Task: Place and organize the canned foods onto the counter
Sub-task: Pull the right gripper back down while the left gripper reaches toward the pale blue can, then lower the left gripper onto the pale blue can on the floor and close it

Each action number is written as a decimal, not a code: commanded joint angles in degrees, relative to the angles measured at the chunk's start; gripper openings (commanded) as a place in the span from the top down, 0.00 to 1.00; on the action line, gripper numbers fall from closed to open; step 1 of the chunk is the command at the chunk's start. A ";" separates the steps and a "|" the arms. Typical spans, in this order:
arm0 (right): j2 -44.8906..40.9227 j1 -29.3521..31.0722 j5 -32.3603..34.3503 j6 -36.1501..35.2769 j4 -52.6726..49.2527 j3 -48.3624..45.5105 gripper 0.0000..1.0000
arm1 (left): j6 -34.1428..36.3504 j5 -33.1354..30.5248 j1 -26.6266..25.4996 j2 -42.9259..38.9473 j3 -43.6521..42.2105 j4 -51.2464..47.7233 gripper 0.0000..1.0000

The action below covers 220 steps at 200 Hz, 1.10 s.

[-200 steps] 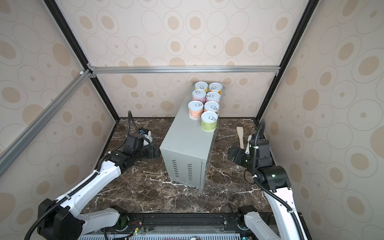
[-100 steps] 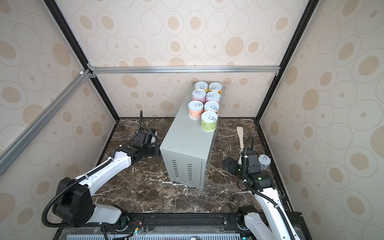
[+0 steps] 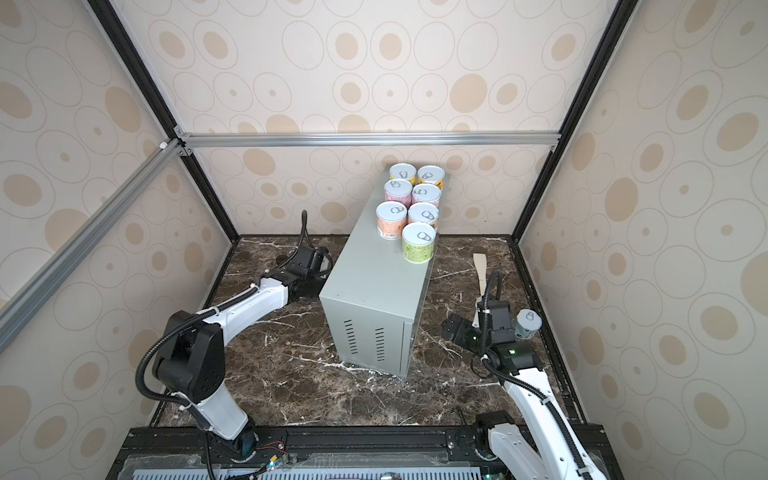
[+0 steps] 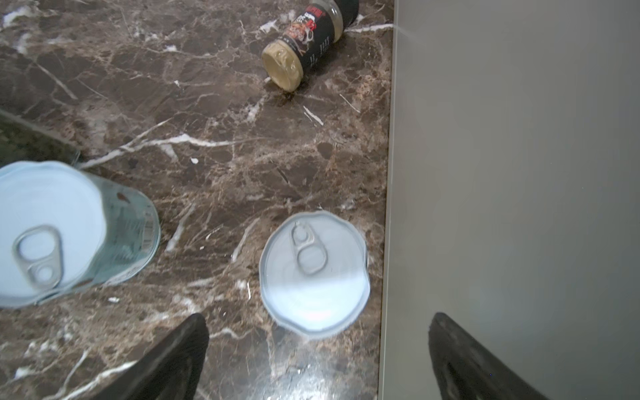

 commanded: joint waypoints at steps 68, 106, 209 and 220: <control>-0.44 -0.34 0.68 -2.39 -1.35 -0.09 0.01 | -0.54 -4.40 -0.31 9.36 5.53 -2.72 0.01; -0.54 -0.41 0.13 -2.04 -0.74 -0.72 0.01 | -0.43 -10.53 -0.29 8.83 3.43 -3.51 0.01; 0.04 -0.34 -1.63 -2.02 0.27 -0.94 0.01 | -3.83 -13.02 0.67 5.02 -1.90 1.04 0.04; -0.03 -0.30 -1.89 -2.06 0.57 -1.29 0.01 | -4.18 -12.74 0.70 4.01 -3.46 3.02 0.02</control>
